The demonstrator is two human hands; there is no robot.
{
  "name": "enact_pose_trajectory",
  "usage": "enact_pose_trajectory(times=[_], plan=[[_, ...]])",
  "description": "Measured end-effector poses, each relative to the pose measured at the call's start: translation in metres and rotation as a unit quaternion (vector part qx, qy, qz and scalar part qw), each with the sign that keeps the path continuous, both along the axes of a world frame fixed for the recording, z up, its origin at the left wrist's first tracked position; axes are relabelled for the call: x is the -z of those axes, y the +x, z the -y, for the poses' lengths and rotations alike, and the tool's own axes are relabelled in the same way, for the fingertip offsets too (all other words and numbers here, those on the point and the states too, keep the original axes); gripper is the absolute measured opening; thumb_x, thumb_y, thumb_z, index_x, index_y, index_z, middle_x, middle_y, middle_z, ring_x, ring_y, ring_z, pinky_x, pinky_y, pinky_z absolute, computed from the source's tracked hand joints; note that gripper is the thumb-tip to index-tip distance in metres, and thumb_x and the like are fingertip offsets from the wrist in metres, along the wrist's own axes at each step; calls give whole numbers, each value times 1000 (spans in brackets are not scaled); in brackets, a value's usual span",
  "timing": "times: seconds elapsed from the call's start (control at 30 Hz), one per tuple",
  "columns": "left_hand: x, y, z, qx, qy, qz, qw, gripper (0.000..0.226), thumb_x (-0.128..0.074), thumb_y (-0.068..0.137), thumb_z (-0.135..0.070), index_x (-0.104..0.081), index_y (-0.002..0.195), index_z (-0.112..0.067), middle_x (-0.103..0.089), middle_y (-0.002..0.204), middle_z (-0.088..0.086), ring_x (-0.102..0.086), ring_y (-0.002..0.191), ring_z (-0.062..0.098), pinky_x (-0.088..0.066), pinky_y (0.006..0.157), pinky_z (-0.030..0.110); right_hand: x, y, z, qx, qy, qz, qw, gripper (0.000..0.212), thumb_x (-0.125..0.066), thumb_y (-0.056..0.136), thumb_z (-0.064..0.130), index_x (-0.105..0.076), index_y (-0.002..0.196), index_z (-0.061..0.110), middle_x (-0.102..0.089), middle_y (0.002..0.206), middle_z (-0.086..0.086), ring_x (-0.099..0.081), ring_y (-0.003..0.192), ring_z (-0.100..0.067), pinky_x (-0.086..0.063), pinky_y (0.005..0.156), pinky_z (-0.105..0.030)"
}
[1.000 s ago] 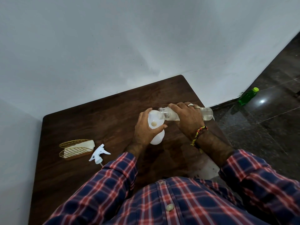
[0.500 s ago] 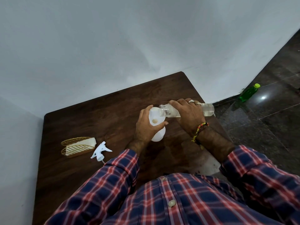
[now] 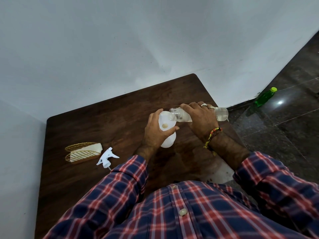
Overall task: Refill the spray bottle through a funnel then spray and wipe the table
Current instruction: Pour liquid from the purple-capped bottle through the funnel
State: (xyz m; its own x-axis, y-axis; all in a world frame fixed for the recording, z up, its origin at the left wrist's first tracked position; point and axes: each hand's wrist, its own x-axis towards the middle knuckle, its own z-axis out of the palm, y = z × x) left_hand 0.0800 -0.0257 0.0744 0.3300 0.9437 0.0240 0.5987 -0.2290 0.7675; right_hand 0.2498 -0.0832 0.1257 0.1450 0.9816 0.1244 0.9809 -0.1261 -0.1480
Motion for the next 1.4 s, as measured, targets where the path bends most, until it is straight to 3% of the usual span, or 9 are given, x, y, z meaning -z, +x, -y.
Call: enact_pose_trajectory(times=[1.4], plan=[[-7, -2, 3, 10, -23, 3, 1000, 91, -78, 68, -55, -37, 143, -21, -41, 144, 0, -45, 125, 15, -35, 92, 20, 2, 0, -3, -13, 10, 17, 1000, 66, -77, 73, 13, -51, 133, 25, -62, 120, -6, -57, 112, -36, -41, 97, -54]])
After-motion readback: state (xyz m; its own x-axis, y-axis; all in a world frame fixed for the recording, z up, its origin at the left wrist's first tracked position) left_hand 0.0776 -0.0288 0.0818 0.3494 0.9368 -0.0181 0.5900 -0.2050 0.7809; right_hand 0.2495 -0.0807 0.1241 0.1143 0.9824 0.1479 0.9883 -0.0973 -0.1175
